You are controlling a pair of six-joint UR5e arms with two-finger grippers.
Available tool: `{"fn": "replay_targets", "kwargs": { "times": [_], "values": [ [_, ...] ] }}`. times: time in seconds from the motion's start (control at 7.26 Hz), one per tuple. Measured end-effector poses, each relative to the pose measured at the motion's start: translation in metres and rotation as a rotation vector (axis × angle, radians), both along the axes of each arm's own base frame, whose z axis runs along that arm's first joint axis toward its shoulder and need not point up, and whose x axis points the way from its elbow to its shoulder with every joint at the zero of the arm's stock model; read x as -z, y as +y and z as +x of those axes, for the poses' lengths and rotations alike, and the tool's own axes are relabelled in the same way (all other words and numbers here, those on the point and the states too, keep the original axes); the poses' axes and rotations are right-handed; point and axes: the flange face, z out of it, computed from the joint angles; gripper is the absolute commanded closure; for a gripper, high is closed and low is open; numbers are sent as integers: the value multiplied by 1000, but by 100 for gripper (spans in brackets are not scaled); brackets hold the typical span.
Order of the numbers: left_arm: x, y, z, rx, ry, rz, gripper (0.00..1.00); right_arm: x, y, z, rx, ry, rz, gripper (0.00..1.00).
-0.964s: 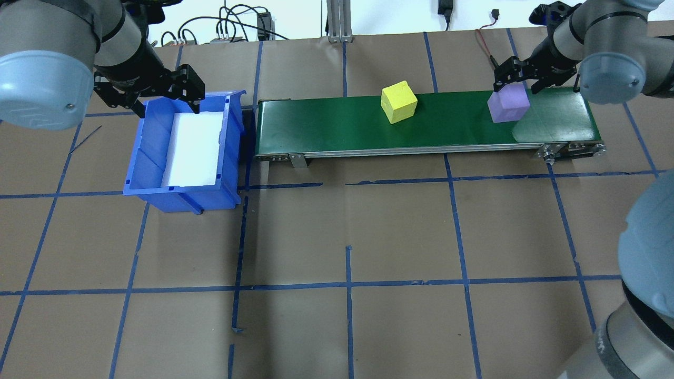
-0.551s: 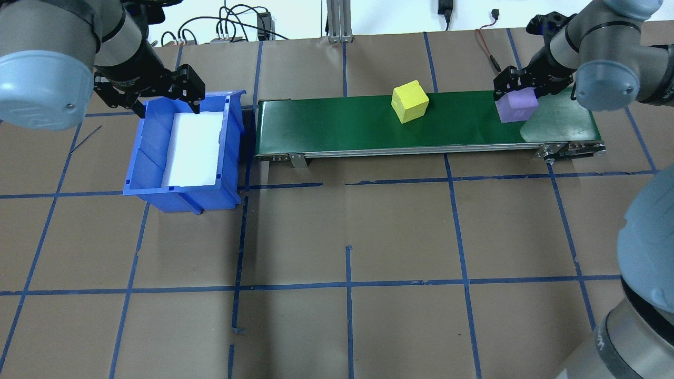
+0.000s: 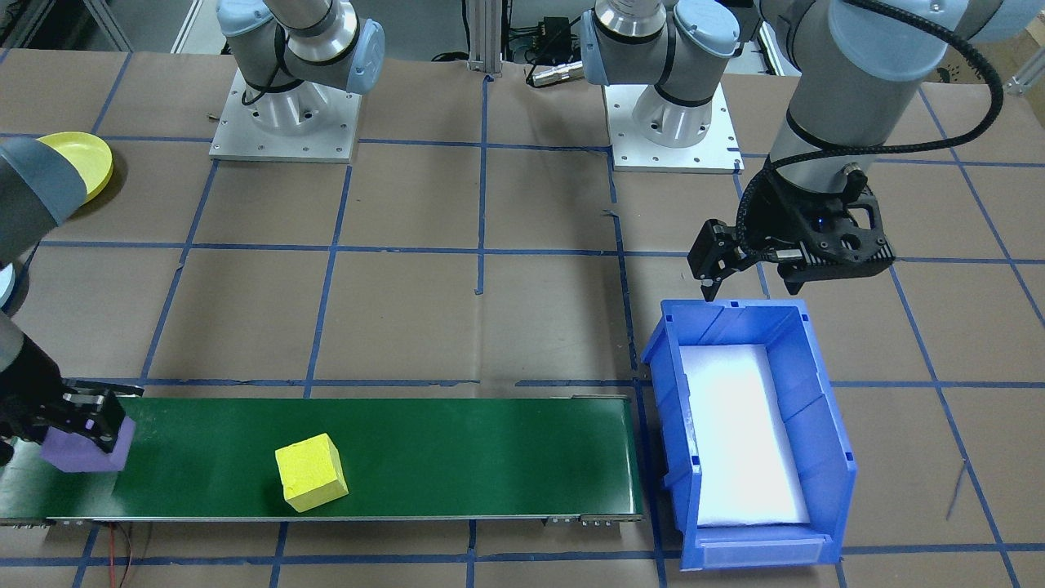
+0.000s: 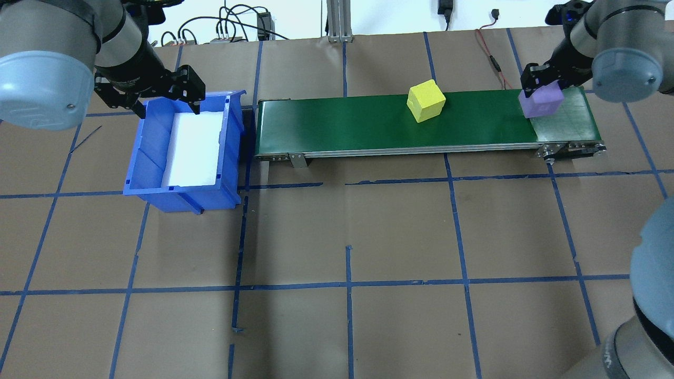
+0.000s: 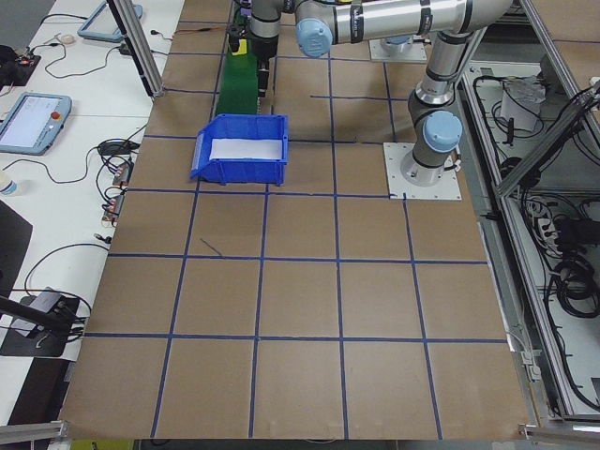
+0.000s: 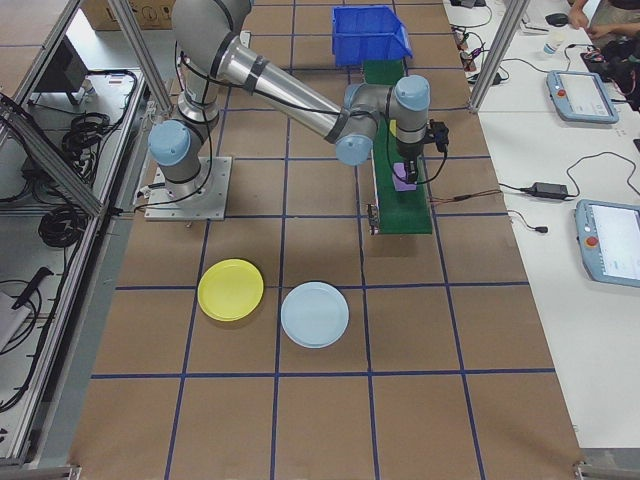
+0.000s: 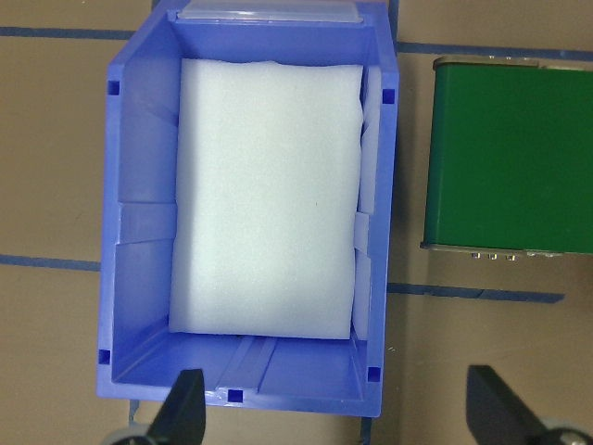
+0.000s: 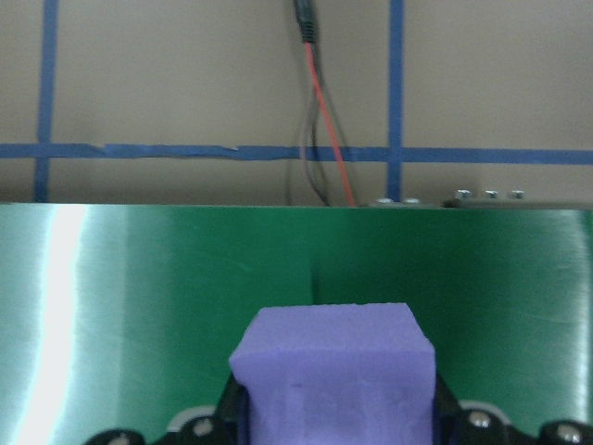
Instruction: Move block left to right into plate
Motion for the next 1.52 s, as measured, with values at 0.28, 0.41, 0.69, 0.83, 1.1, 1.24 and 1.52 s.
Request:
{"fn": "replay_targets", "kwargs": {
  "times": [0.28,0.41,0.69,0.83,1.1,1.24,1.52],
  "values": [
    [0,0,0,0,0,0,0,-28,39,-83,23,63,67,89],
    [0,0,0,-1,0,0,0,-32,62,-140,17,75,87,85],
    [0,0,0,-1,0,0,0,-24,127,-253,48,75,123,85],
    [0,0,0,-1,0,1,0,-7,161,-288,80,50,152,85],
    [1,0,0,0,0,2,0,36,208,-314,135,2,214,69],
    [1,0,-1,0,0,2,0,49,219,-323,152,13,229,35],
    [1,0,-1,1,0,2,0,69,227,-336,173,11,243,0]
  ]
}}
